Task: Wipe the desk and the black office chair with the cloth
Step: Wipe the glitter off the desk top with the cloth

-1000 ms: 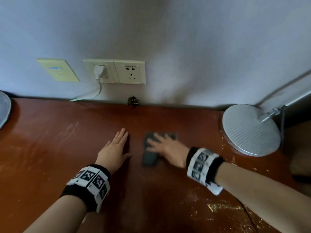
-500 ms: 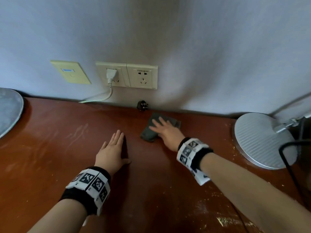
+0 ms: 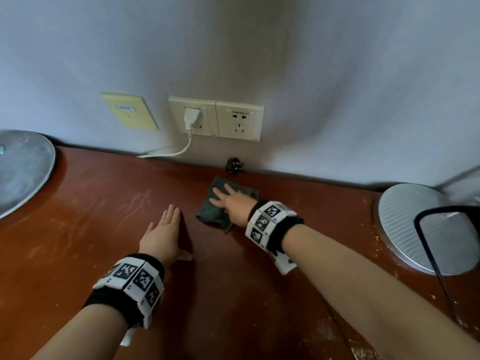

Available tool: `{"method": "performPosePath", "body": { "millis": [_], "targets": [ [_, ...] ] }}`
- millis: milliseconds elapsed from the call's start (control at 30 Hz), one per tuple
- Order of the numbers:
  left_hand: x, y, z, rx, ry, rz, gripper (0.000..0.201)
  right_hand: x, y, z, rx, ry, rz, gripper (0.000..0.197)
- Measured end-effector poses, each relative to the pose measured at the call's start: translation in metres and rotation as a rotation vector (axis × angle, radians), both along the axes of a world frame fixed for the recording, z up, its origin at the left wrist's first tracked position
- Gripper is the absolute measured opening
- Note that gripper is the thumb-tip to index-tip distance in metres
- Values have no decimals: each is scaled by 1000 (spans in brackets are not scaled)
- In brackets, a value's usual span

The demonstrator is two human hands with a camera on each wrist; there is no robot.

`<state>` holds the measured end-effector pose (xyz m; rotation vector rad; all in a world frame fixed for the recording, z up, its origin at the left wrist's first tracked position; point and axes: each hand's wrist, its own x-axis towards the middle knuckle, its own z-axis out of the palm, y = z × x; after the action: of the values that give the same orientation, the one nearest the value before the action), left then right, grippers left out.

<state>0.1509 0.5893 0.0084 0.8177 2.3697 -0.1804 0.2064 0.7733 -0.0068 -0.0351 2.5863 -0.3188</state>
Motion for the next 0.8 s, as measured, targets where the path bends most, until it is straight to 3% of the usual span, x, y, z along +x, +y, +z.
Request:
{"method": "performPosePath", "body": {
  "millis": [133,200,367,500,567,667,800],
  "targets": [
    [-9,-14,4,-50,27,34,116,27,-52,1,34,-71,430,65],
    [-10,-17,5,-63,13,39,114,37,-44,8,37,-83,508,64],
    [-7,-20,4,-57,-17,51,110,20,18,22,113,-22,35,66],
    [-12,-15,2,-73,-5,41,114,37,-52,11,43,-79,267,58],
    [-13,-13,3,-98,1,28,116,41,-57,8,19,-108,220,66],
    [-12,-11,4,-104,13,27,115,50,-7,16,45,-90,-94,67],
    [-9,-9,5,-98,25,32,113,89,78,17,198,-151,-383,67]
  ]
}}
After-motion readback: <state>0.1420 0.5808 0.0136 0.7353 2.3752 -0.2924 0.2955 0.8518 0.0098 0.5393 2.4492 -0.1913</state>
